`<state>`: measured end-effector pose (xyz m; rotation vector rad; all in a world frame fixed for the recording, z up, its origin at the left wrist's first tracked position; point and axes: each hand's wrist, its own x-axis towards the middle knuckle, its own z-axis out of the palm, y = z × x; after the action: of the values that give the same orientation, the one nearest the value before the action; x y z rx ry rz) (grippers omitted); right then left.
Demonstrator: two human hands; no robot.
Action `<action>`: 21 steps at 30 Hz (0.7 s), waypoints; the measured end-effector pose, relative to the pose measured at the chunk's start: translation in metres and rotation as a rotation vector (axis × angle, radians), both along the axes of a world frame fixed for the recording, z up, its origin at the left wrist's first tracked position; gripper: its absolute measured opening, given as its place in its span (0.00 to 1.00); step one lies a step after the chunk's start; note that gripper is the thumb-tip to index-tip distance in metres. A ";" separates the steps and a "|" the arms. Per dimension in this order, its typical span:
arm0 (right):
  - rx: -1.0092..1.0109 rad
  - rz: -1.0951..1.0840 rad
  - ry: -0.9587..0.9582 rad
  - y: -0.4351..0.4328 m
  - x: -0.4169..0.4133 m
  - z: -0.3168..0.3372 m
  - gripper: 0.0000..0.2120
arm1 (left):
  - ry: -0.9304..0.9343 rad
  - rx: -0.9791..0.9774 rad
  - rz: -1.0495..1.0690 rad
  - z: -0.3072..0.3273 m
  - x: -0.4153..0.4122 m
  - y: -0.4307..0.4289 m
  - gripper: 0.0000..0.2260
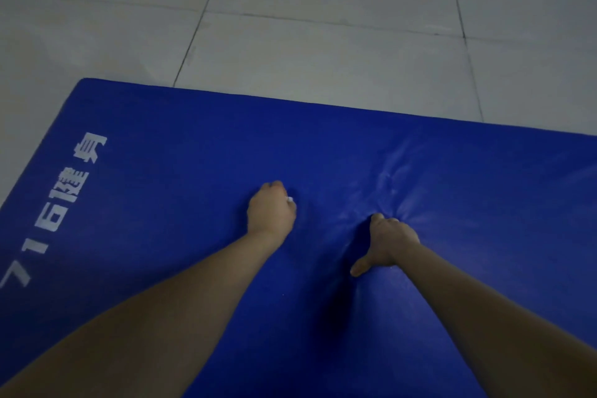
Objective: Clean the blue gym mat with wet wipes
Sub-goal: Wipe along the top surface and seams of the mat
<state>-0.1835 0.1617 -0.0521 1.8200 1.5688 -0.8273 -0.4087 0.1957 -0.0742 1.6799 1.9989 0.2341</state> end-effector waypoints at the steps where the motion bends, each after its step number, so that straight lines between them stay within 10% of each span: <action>1: -0.004 0.008 -0.005 0.001 0.000 0.000 0.64 | -0.003 0.003 -0.066 -0.001 0.020 -0.002 0.07; 10: -0.047 0.091 -0.043 0.012 -0.012 0.002 0.54 | 0.106 0.095 -0.554 -0.008 0.079 -0.012 0.03; 21: -0.036 0.024 -0.016 0.006 -0.006 0.006 0.60 | 0.213 -0.059 0.103 0.001 -0.127 -0.006 0.06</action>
<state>-0.1899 0.1677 -0.0461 1.7748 1.5535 -0.8229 -0.5353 0.1893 -0.0736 1.6246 2.2287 0.0314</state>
